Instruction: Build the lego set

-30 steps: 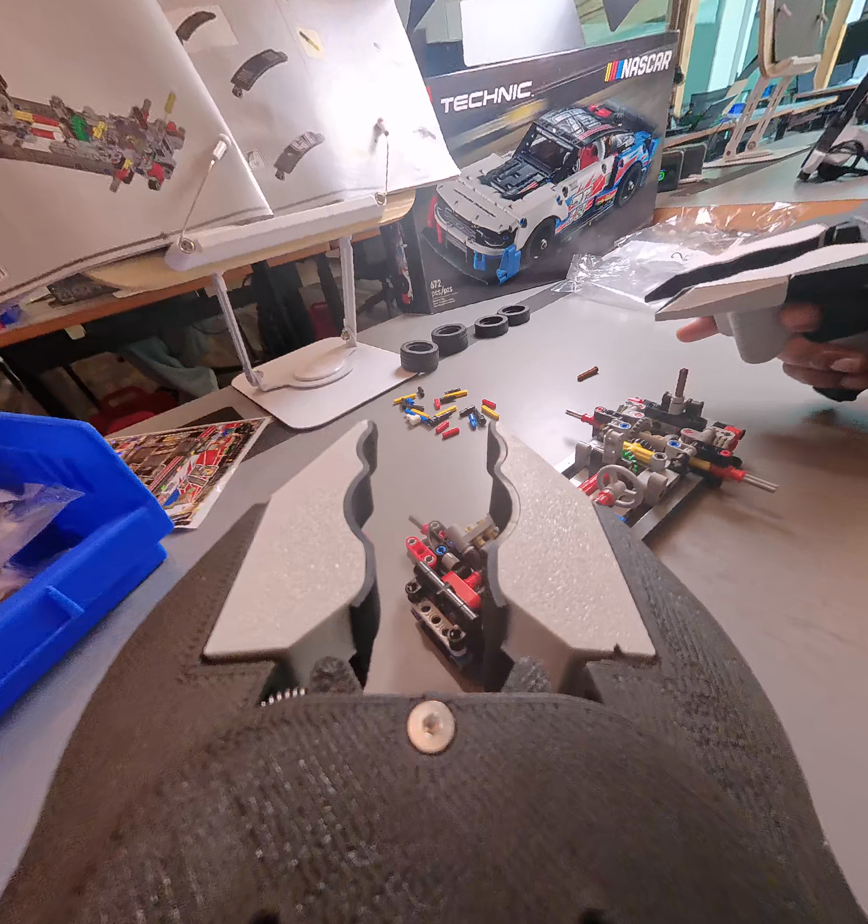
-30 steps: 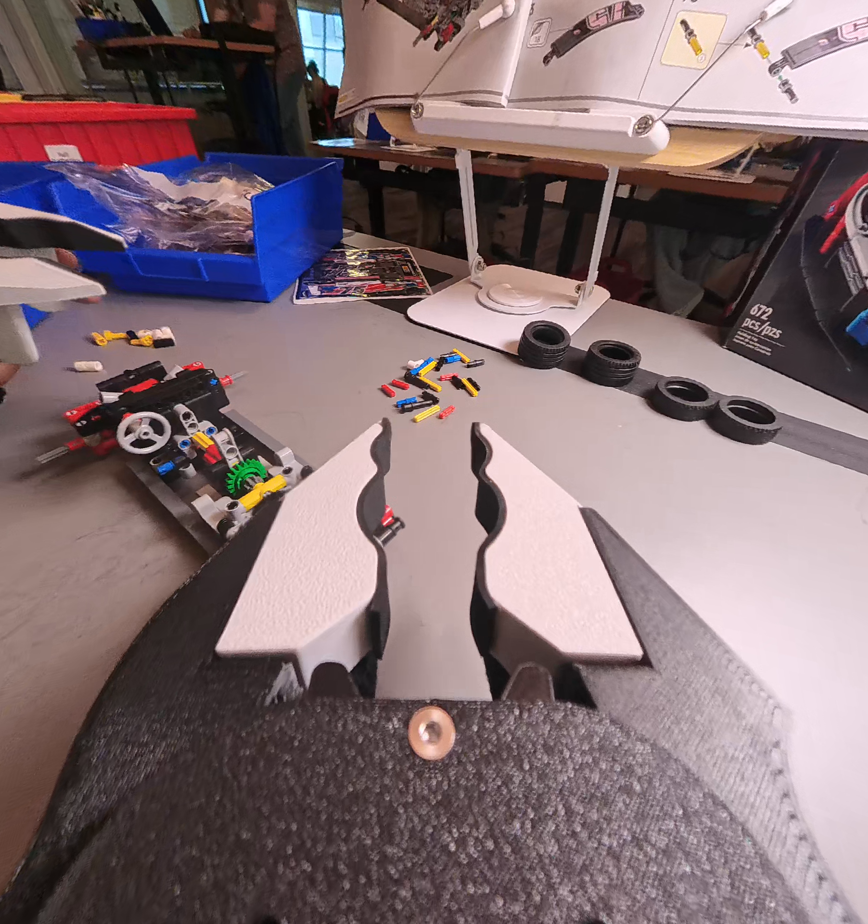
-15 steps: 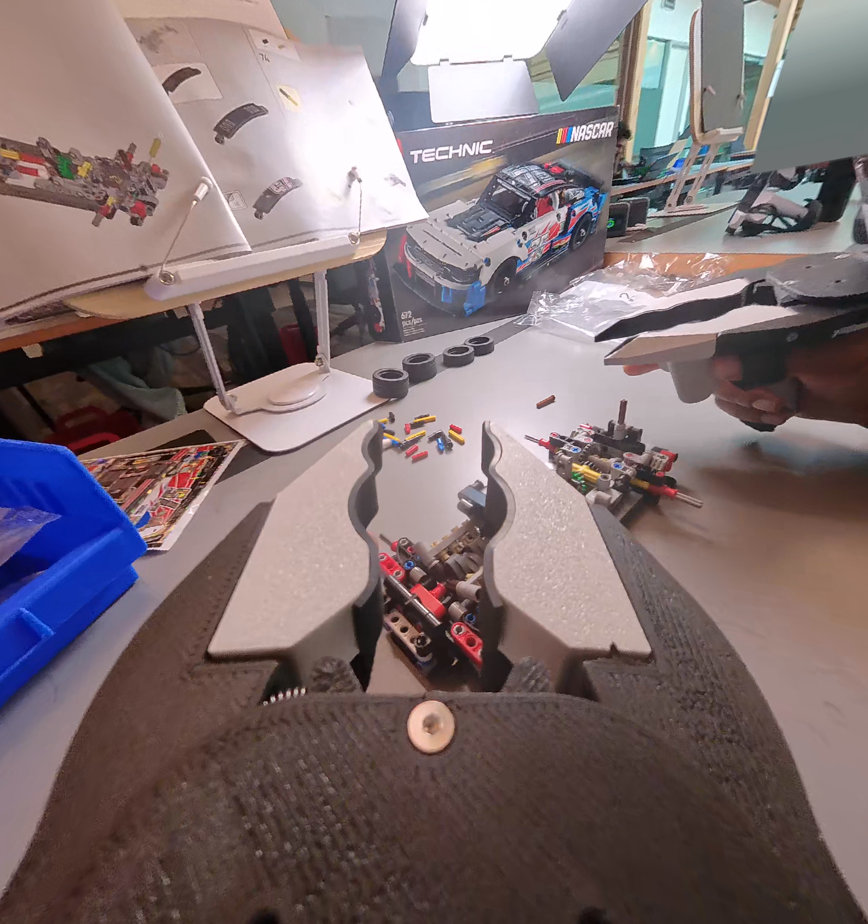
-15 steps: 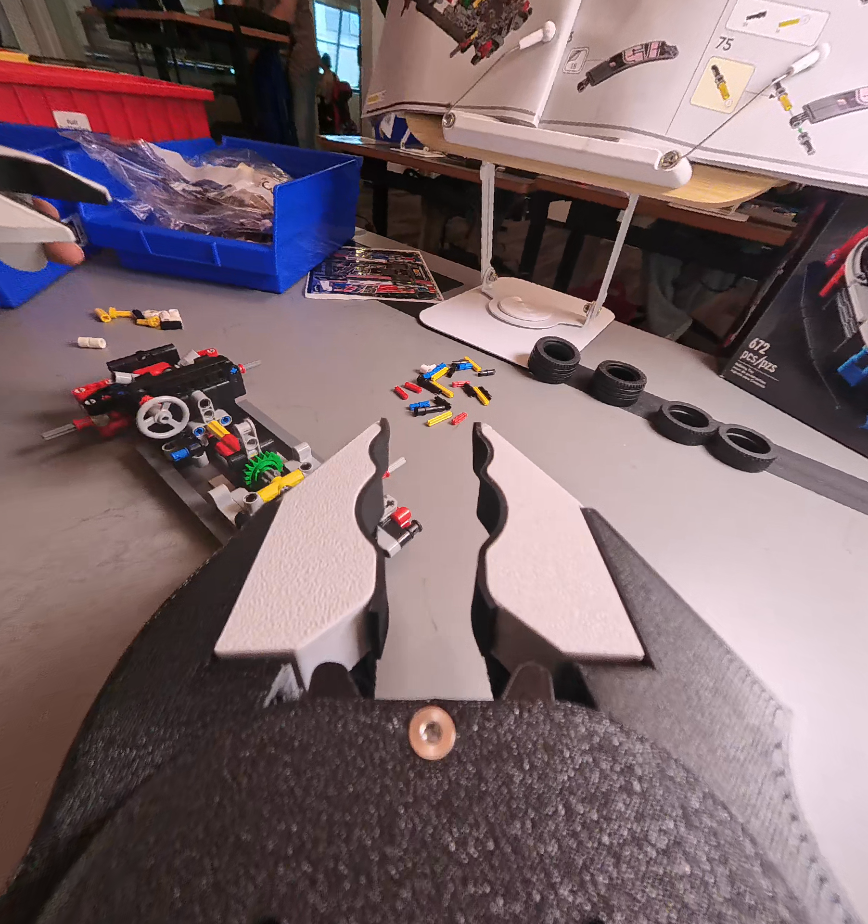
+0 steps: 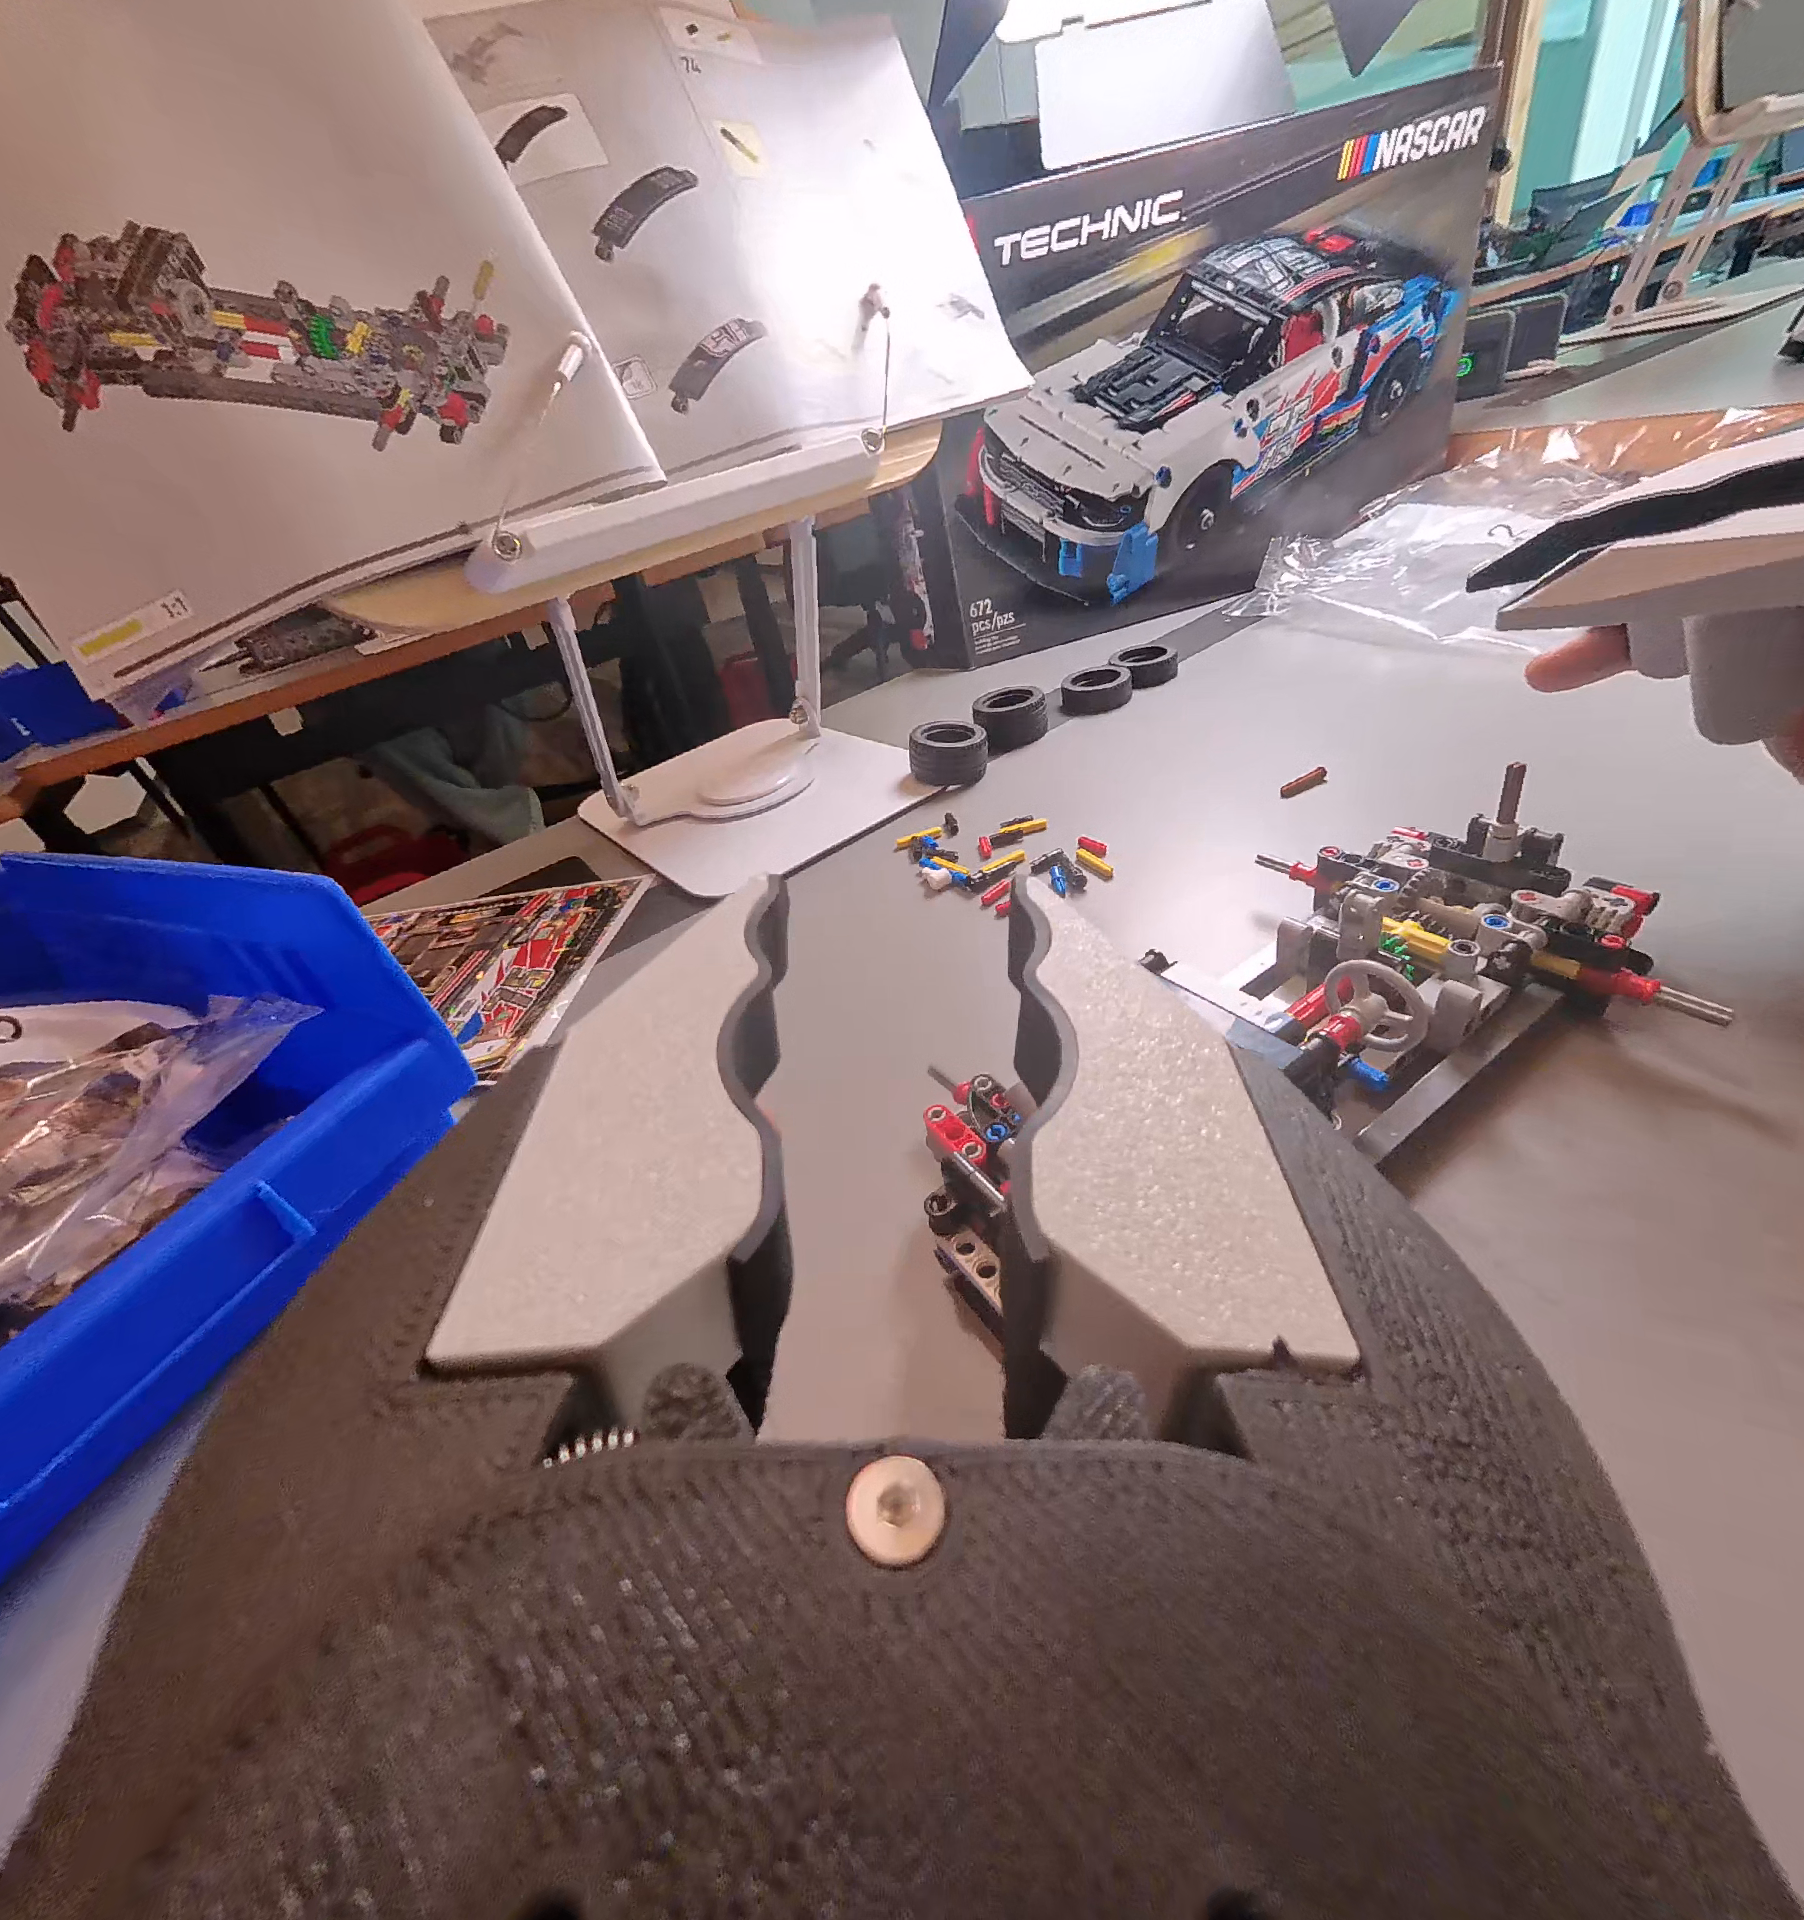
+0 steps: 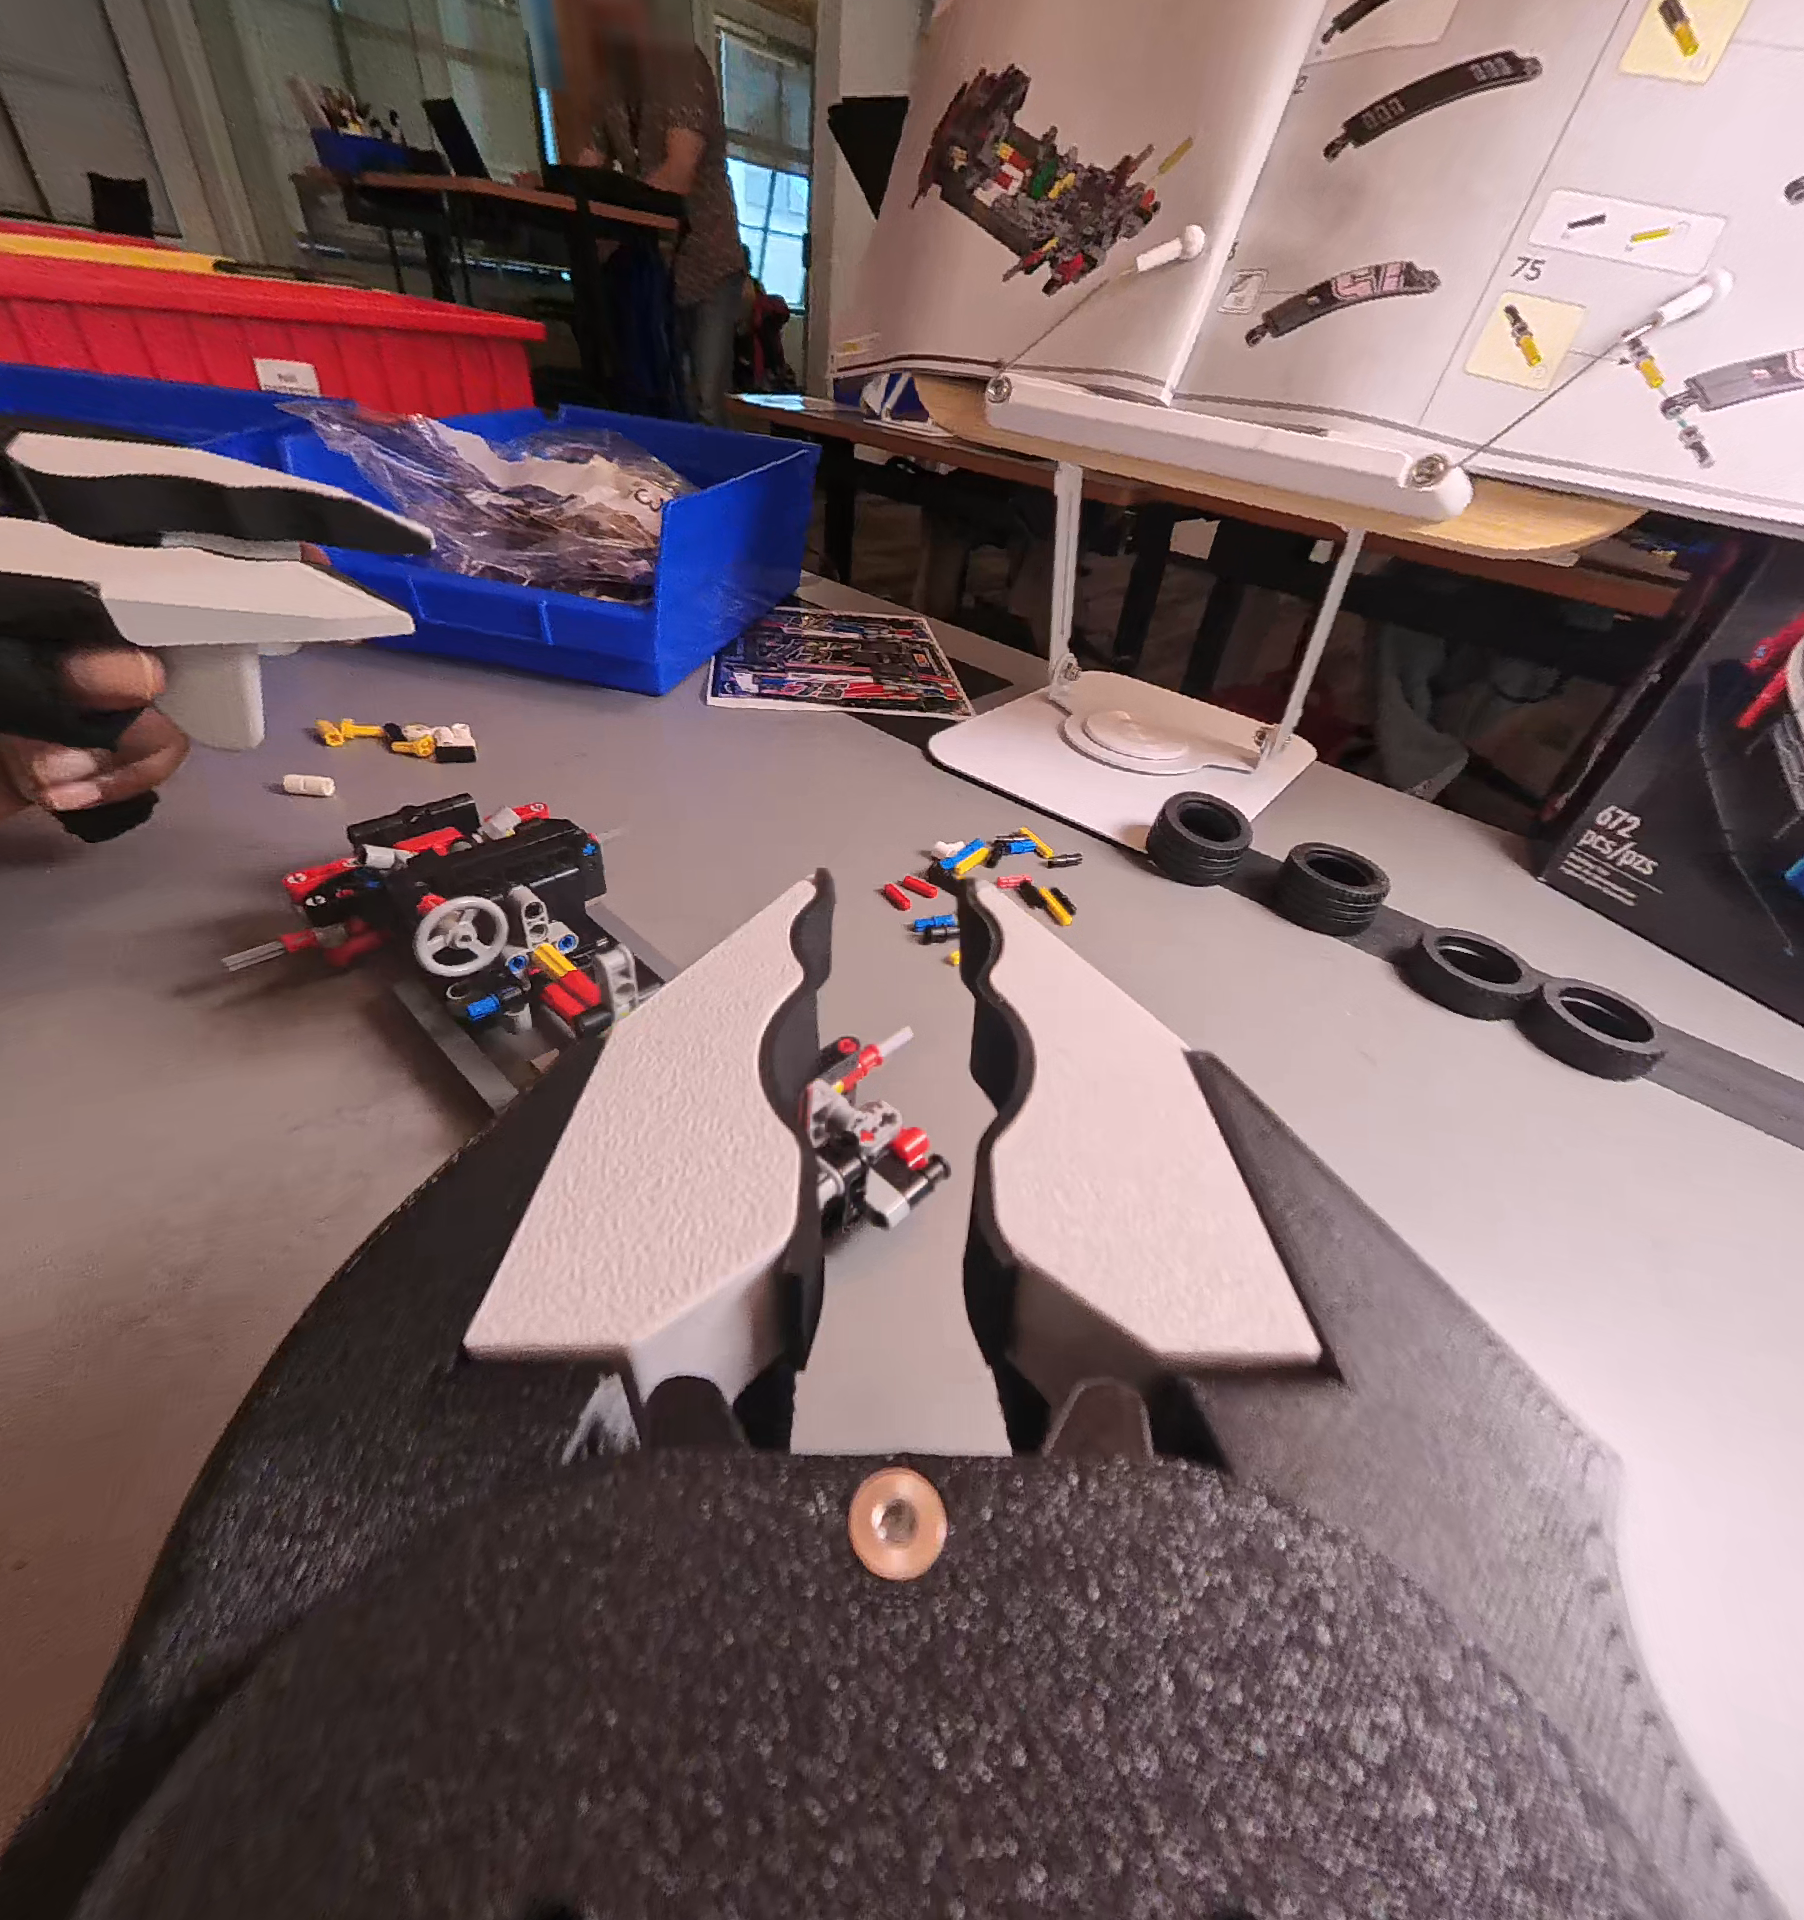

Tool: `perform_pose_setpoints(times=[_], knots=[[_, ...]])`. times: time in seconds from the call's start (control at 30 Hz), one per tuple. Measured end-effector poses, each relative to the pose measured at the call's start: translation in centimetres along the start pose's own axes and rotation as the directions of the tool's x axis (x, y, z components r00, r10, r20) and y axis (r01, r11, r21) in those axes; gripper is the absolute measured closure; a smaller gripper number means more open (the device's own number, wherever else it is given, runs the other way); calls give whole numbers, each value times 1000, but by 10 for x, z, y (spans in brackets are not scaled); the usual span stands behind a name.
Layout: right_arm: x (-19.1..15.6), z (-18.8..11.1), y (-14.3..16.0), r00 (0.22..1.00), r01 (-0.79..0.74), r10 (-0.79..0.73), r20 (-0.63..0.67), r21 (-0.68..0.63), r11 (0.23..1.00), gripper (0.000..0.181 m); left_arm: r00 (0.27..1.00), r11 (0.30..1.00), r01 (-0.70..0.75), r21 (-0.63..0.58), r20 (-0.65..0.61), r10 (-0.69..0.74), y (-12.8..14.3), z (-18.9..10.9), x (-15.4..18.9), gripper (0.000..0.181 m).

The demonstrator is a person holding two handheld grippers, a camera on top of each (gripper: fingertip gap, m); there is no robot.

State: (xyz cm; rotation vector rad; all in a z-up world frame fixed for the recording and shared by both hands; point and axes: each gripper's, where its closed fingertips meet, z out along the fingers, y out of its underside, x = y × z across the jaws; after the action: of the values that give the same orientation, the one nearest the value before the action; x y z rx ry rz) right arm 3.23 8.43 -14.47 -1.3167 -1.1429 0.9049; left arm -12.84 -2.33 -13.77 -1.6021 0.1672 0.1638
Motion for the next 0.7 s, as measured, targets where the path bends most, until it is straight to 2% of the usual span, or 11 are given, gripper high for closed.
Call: perform_pose_setpoints(times=[0.13,0.27,0.4,0.53,0.7], knots=[[-7,2,3,1000,10,-10,21,-15,1000,158,1000,999,-22,43,1,22,-8,-4,0,133],[-13,9,15,998,11,-7,66,-71,997,151,998,999,27,35,-51,-26,-7,-2,4,130],[-21,11,15,994,53,-46,99,-78,996,147,997,999,-1,42,-74,4,-9,1,10,129],[-17,12,9,995,85,-81,57,-69,994,142,995,999,-24,22,-94,26,-6,8,18,128],[1,11,7,1000,-7,6,-9,-57,998,135,997,1000,7,5,-76,-7,-3,11,15,126]])
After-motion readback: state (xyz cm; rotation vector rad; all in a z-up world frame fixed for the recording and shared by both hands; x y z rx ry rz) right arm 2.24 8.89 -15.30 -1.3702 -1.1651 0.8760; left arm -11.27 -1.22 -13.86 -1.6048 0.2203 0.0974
